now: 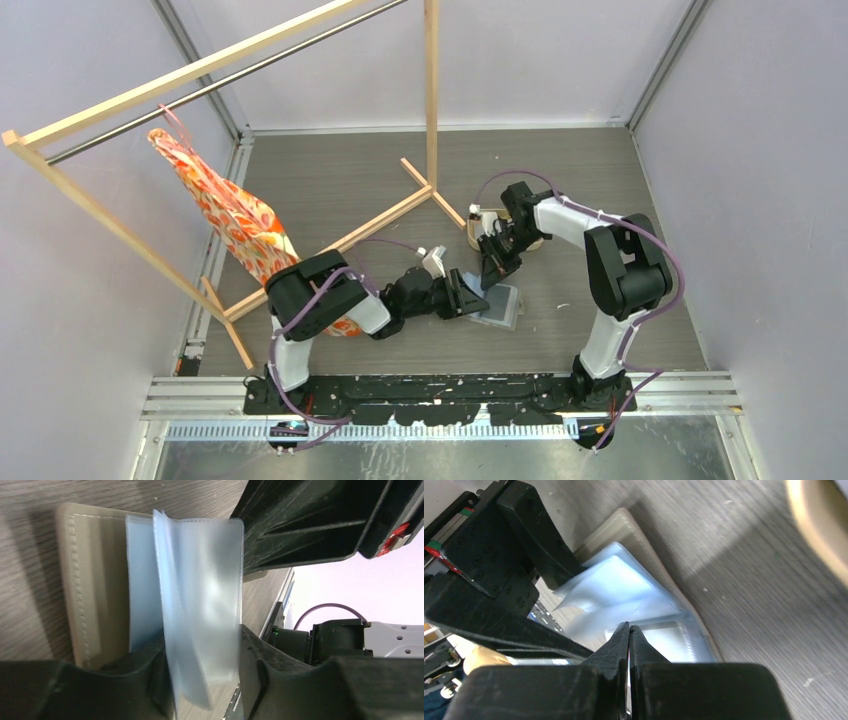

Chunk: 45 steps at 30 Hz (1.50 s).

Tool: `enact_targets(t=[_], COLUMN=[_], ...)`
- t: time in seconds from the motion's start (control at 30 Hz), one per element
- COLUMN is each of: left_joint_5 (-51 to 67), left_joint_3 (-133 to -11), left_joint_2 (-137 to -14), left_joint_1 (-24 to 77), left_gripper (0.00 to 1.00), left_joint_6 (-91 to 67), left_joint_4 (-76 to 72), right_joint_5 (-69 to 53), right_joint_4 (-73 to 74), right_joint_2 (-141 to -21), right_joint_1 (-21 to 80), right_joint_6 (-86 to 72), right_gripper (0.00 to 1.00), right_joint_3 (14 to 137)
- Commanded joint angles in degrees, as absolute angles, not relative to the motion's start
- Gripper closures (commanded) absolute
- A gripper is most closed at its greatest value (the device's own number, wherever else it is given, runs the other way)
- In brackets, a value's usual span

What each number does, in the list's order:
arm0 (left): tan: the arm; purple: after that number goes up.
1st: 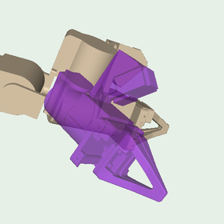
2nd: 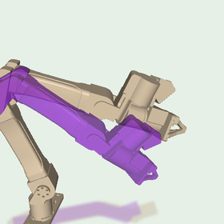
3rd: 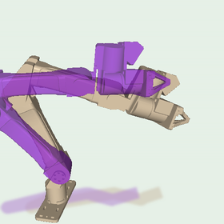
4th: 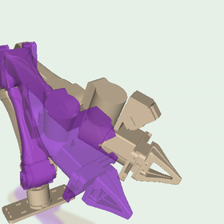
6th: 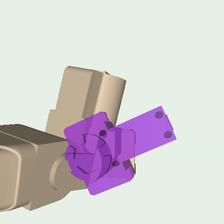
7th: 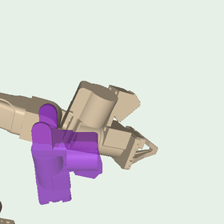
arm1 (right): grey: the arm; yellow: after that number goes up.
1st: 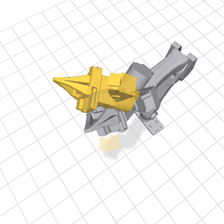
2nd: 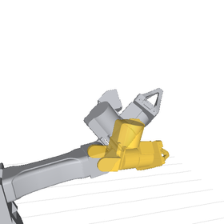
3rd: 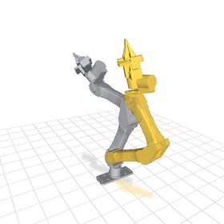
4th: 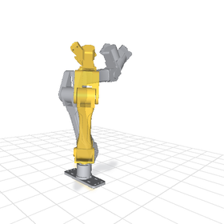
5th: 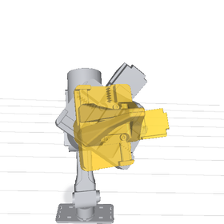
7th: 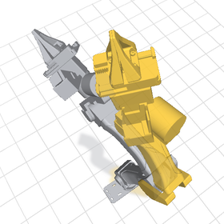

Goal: Put the credit cards into the card holder
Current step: Open the card holder at the center of the board.

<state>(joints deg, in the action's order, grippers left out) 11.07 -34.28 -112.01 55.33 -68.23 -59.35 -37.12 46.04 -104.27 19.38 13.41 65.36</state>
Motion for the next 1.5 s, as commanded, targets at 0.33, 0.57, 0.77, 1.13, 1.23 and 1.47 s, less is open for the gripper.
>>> enact_targets(t=[0.33,0.57,0.77,1.13,1.23,1.47], left_joint_5=[-6.6,-12.1,-8.4,-13.7,-15.7,-13.2], left_joint_3=[-36.9,-38.4,-43.8,-48.6,-48.3,-48.5], left_joint_2=[-89.8,-81.1,-87.9,-96.4,-96.4,-98.5], left_joint_1=[60.0,63.2,63.0,60.9,60.9,61.0], left_gripper=[0.42,0.55,0.67,0.89,0.92,0.94], left_joint_6=[-55.8,-50.4,-45.1,-47.1,-49.6,-53.0], left_joint_4=[-19.6,-11.4,-14.3,-9.4,-7.6,-6.1], right_joint_5=[-41.2,-39.1,-39.9,-36.5,-34.5,-30.8], right_joint_4=[45.3,45.5,47.5,53.9,55.4,56.8], right_joint_2=[-108.6,-110.5,-110.1,-105.1,-104.6,-104.3], right_joint_1=[21.0,22.2,22.3,19.9,19.9,19.9], right_joint_6=[10.1,9.3,11.9,19.4,21.4,23.6], right_gripper=[0.94,0.93,0.89,0.86,0.86,0.84], right_joint_3=[68.6,69.8,70.6,71.5,71.1,69.4])
